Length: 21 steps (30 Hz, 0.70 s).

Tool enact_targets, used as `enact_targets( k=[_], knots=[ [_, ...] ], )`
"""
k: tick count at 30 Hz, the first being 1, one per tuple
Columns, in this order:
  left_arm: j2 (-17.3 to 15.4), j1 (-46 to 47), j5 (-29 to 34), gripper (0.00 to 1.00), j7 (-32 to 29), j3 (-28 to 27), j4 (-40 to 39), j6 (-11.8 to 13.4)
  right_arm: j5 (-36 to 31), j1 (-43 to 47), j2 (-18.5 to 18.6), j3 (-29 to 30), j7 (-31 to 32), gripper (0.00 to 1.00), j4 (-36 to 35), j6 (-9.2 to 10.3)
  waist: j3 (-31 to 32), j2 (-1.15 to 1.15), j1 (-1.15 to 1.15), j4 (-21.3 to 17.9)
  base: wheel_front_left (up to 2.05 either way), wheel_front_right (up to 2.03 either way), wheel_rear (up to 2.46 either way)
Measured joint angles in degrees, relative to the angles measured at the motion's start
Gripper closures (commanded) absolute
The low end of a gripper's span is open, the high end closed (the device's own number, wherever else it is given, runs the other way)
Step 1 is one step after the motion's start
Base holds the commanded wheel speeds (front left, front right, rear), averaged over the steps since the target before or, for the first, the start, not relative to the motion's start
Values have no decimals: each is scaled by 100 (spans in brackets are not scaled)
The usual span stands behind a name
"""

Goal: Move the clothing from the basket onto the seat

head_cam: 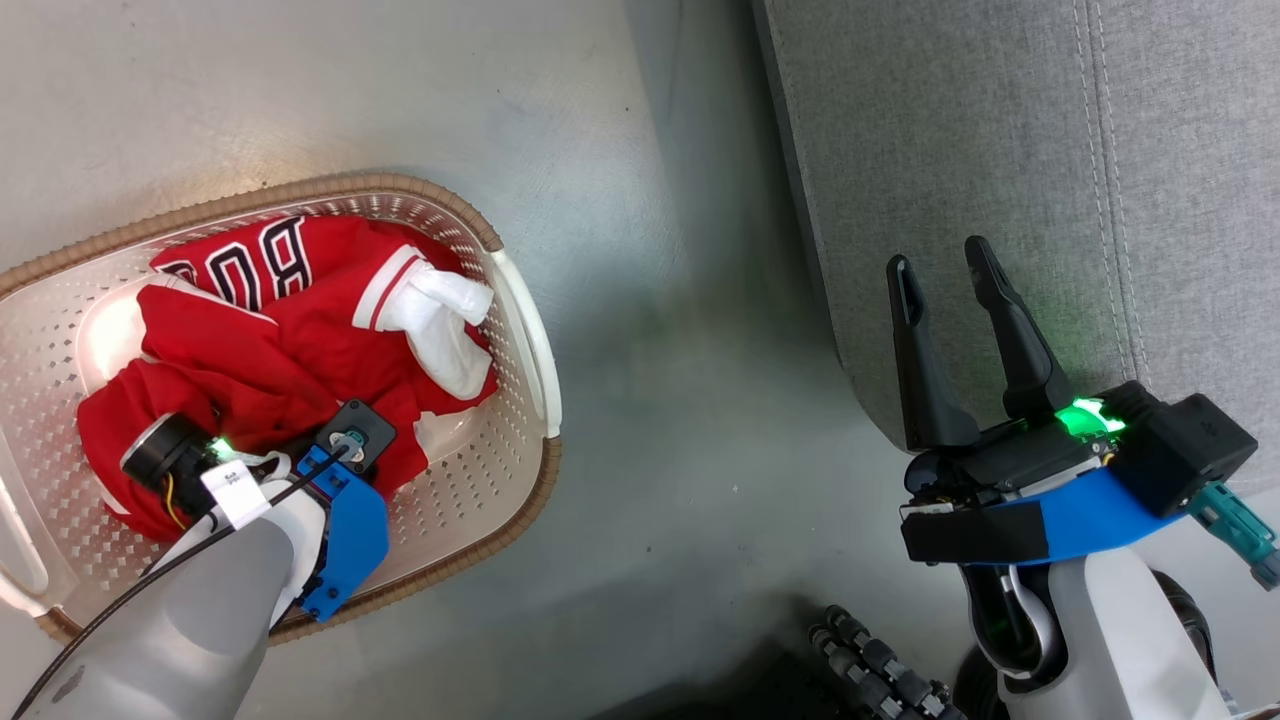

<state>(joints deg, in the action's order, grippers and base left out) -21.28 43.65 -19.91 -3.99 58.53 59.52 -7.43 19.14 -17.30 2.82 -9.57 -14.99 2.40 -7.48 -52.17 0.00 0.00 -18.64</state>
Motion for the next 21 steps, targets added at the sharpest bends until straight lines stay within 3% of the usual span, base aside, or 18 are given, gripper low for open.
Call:
enact_targets(
  k=[1,2,21],
  knots=[
    [-8,6,-25,95,-4,25,0,0,0,1,0,1,0,0,-1,0,0,0,0,7,0,0,0],
    [-15,19,-34,100,-10,43,7,0,0,1,0,2,0,0,-1,0,1,0,0,15,0,0,0],
    [160,105,-452,100,266,148,186,0,-99,-10,0,46,0,0,54,0,198,0,0,190,0,0,0]
  ],
)
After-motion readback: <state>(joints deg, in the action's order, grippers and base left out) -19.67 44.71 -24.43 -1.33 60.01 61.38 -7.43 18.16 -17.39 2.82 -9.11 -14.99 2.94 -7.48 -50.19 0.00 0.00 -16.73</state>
